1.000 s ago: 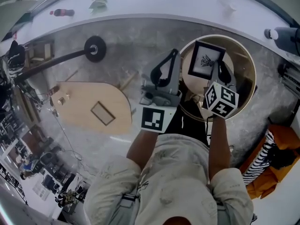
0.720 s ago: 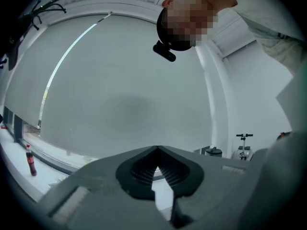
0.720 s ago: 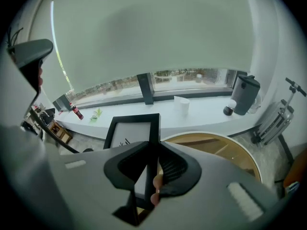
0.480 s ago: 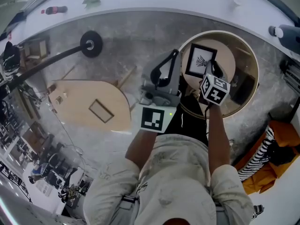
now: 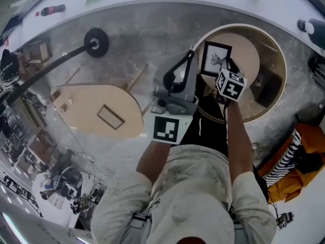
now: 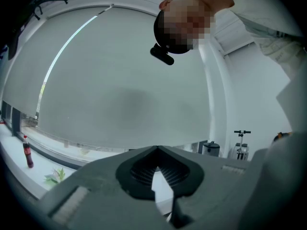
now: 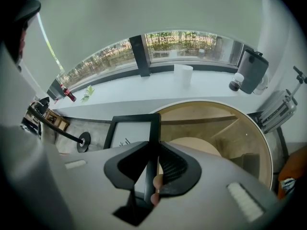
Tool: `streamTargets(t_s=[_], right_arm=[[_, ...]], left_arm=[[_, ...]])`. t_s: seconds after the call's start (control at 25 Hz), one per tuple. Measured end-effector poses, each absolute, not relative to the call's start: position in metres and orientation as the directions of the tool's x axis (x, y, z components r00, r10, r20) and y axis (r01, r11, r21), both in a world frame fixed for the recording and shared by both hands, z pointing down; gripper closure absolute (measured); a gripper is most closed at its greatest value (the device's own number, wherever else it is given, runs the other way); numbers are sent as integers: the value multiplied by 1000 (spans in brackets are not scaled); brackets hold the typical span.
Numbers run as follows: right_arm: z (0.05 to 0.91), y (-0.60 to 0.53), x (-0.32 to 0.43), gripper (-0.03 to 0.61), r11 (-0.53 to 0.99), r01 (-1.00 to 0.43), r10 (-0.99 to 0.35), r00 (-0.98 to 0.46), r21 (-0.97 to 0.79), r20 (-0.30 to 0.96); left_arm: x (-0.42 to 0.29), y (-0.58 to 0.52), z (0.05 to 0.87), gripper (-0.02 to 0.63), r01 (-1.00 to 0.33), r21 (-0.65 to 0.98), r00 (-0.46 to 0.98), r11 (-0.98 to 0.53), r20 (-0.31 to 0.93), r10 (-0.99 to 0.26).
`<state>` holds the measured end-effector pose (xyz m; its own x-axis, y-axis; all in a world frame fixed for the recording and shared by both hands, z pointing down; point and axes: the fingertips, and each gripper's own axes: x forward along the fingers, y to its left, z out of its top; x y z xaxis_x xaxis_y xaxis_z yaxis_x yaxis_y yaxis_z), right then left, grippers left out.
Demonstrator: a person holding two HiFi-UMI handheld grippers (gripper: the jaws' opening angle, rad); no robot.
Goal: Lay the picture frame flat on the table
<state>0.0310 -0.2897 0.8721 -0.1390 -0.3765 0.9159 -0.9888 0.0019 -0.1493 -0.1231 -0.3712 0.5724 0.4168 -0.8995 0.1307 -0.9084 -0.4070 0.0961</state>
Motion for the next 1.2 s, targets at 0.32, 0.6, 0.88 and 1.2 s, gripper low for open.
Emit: streamTargets(t_s=[0.32,0.6,0.88,1.2], right_arm=[[913,-273,35,506,-71,-984,-292,-138,-165,946],[933,-268,32,506,-95,-981,-256,-141,-170,956],[949,-263,28,506,-100,-980,-222,-148,-174,964],[956,-259,30,506,-108,-978,-195,-155,-179,968]], left_arm=[[-124,-373,594,611,-903,107,428,-415,158,-890],[-127,-376,609,611,-901,114,433,-418,179,-884],[-123,-372,620,611,-901,123,433,-416,194,-880],[-120,-370,628,611,-901,119,433,-417,202,-878]])
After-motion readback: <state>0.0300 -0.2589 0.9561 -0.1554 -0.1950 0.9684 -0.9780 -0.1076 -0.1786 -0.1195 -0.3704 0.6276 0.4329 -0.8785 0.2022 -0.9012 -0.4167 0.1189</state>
